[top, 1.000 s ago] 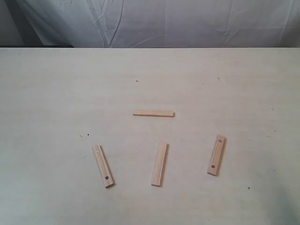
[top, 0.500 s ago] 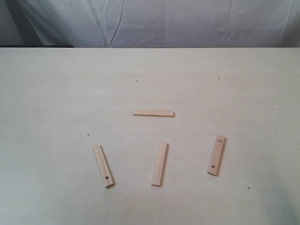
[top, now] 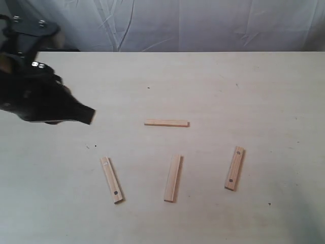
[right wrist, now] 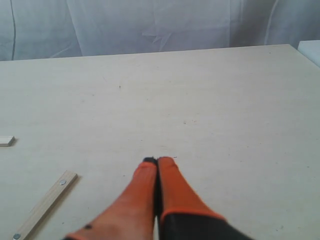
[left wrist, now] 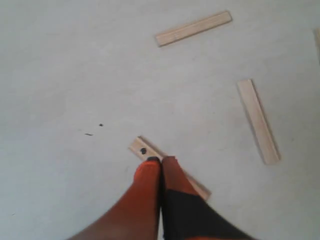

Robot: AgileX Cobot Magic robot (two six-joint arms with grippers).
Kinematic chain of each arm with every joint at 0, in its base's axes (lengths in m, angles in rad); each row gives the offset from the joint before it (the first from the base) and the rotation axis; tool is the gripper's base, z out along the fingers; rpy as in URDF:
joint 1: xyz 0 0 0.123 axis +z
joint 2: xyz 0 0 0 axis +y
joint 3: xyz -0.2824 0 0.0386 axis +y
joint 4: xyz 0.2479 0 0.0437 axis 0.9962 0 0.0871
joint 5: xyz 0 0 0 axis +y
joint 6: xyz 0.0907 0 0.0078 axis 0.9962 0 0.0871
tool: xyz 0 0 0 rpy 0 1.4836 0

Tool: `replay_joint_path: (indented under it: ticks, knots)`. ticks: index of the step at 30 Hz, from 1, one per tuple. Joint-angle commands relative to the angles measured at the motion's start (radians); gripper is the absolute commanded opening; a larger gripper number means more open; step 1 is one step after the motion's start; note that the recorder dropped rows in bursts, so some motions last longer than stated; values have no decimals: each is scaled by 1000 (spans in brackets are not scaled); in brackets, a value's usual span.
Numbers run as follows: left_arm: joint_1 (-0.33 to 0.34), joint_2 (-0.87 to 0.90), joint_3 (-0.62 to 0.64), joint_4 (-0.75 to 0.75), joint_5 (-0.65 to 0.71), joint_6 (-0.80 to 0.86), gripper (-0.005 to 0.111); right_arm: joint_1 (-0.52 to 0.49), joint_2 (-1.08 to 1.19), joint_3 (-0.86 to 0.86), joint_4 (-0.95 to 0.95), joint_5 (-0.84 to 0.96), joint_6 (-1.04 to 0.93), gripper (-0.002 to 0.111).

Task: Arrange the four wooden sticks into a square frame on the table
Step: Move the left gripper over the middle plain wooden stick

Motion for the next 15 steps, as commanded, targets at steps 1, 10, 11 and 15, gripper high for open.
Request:
replay_joint_path:
  ticks: [1,10,11,15]
  knots:
    - [-173,177,-79,138,-15,-234,0,-5,-6,2,2,-13,2,0]
    - [-323,539,-274,107,-22,-309,0,-5,-6,2,2,-13,2,0]
    - [-325,572,-294,95,-22,-329,0,-5,-6,2,2,-13,2,0]
    - [-325,658,-339,19,-3,-335,0,-5,-6,2,2,-13,2,0]
